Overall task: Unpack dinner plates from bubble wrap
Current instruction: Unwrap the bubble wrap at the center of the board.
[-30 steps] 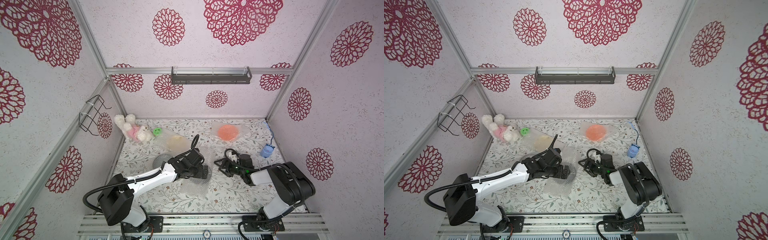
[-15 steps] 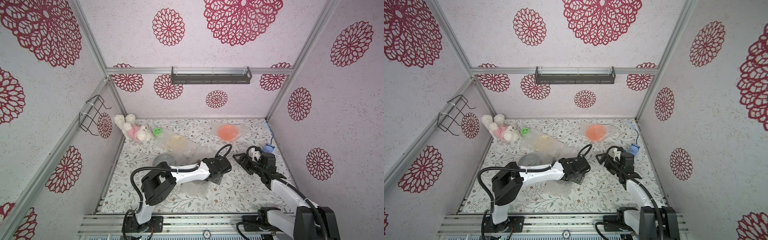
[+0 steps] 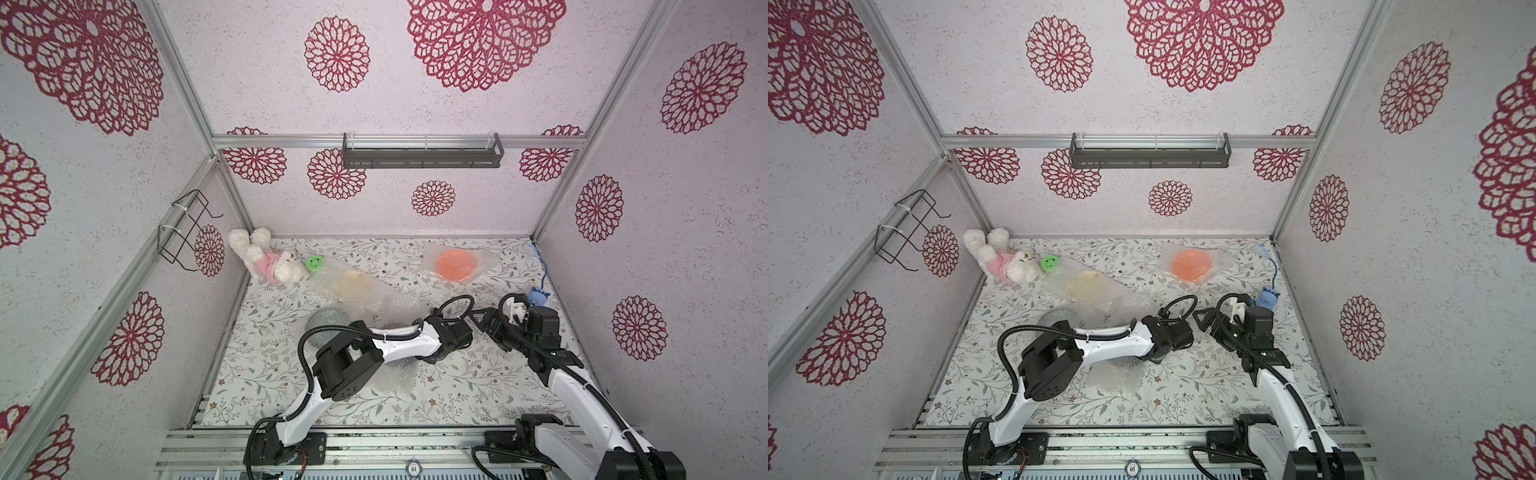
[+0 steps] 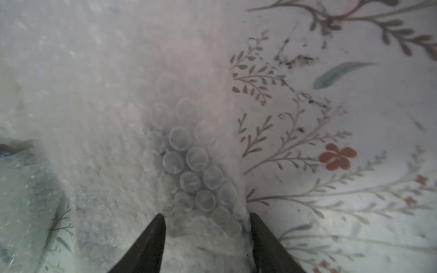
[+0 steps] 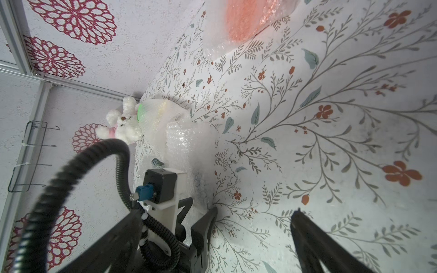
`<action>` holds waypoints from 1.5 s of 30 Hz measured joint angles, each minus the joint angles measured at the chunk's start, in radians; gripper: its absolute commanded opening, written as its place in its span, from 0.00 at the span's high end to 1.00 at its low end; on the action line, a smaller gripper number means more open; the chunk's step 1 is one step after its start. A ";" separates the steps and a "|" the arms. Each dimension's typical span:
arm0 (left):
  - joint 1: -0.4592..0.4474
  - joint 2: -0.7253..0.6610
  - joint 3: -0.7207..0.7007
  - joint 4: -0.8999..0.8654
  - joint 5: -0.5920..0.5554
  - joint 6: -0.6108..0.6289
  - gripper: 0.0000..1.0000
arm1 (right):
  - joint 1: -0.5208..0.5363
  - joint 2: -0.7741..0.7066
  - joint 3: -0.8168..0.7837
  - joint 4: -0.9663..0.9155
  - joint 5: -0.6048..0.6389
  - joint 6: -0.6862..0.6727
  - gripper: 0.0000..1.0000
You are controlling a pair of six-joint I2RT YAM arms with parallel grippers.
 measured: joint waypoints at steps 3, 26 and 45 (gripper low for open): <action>-0.003 0.011 0.002 -0.042 -0.040 -0.016 0.57 | 0.000 -0.001 0.000 -0.009 0.001 0.000 0.01; -0.002 -0.036 0.145 -0.175 -0.056 -0.002 1.00 | -0.002 0.021 0.000 -0.008 0.007 -0.017 0.01; 0.253 -0.707 -0.401 0.591 0.747 -0.120 1.00 | -0.002 0.053 0.029 0.002 0.032 -0.060 0.01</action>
